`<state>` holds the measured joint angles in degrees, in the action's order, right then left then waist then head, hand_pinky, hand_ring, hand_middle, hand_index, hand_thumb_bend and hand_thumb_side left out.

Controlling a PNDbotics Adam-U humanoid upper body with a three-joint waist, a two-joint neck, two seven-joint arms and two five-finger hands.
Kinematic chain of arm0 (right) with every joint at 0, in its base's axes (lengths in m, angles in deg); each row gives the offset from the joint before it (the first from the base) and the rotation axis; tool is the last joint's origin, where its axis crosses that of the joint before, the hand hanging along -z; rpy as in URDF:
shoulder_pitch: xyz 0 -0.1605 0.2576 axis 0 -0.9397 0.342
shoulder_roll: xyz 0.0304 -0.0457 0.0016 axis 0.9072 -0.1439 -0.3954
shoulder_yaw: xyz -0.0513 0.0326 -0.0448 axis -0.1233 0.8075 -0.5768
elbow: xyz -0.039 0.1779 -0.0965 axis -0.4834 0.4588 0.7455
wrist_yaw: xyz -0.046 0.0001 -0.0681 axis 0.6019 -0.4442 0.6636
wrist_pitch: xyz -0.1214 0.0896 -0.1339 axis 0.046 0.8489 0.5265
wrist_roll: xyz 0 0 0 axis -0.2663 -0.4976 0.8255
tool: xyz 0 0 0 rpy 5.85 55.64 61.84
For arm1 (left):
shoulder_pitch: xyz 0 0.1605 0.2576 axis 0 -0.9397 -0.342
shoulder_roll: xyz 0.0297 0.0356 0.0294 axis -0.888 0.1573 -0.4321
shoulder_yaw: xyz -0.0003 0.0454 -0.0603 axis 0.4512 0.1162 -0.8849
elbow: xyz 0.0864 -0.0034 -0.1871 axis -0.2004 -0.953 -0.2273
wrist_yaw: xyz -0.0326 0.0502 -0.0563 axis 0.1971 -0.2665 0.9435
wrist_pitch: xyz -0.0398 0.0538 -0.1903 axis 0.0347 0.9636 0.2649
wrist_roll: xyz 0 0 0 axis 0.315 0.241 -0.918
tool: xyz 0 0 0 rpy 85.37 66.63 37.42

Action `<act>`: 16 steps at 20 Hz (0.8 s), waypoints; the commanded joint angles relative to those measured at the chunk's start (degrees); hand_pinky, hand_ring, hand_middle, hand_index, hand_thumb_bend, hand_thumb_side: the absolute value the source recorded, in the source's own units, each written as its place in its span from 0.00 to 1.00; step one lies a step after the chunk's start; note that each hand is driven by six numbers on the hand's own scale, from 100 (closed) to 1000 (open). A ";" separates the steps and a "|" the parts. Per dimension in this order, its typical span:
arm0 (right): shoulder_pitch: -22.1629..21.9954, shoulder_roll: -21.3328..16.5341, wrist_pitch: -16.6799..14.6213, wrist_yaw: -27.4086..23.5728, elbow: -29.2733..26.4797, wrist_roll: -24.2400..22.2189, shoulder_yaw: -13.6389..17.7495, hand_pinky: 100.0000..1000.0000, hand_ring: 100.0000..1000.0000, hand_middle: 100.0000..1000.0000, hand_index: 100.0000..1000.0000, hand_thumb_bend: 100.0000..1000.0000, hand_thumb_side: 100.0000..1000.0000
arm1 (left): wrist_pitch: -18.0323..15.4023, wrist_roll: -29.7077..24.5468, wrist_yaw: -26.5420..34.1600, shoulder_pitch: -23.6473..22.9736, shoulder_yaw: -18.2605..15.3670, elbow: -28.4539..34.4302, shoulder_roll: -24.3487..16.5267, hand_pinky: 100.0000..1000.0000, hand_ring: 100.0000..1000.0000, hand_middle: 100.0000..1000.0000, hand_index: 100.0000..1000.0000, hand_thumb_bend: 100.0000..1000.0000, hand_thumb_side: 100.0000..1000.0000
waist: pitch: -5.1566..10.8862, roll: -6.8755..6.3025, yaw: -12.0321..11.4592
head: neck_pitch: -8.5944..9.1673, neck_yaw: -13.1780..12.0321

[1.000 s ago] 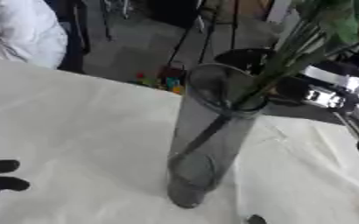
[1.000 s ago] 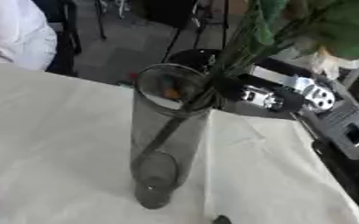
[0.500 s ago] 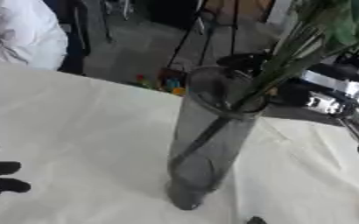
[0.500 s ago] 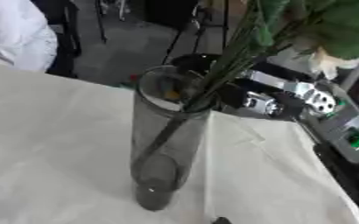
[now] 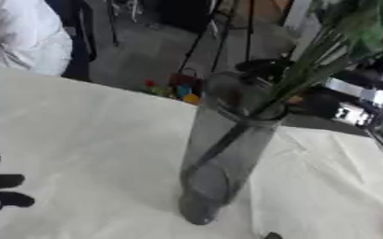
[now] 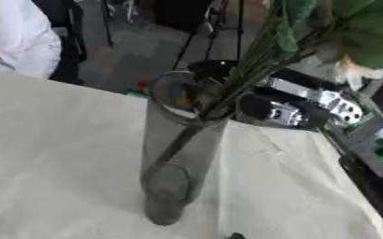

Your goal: Arrange flowers into the vase.

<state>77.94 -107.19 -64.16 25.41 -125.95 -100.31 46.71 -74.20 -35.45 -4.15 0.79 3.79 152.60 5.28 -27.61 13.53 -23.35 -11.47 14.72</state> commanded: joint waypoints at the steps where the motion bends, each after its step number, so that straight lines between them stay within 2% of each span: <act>1: 0.08 -2.72 -0.27 0.14 -0.39 0.07 0.79 1.00 1.00 1.00 1.00 0.23 1.00 | -0.03 -0.28 0.28 0.37 0.18 1.02 -0.54 0.50 0.62 0.69 0.94 0.25 1.00 | 1.70 -0.58 0.15 | 0.73 0.07; 7: 0.48 -2.28 -0.30 -1.86 -1.29 0.19 0.22 1.00 1.00 1.00 1.00 0.24 1.00 | 0.13 -0.40 0.19 0.30 0.19 1.02 -0.49 0.49 0.62 0.70 0.94 0.24 1.00 | 1.53 -0.58 -0.10 | 0.83 0.28; 16: 1.96 -1.62 1.76 -6.61 -1.84 -0.10 0.07 1.00 1.00 0.99 1.00 0.22 1.00 | 0.34 -0.58 0.21 0.11 0.24 1.02 -0.41 0.49 0.62 0.70 0.94 0.24 1.00 | 1.65 -0.58 -0.19 | 0.73 0.33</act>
<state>78.85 -107.27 -62.66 19.72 -126.70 -100.41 46.16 -73.83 -35.85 -4.15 0.74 3.81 152.60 5.28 -27.61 13.53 -23.64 -11.44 14.94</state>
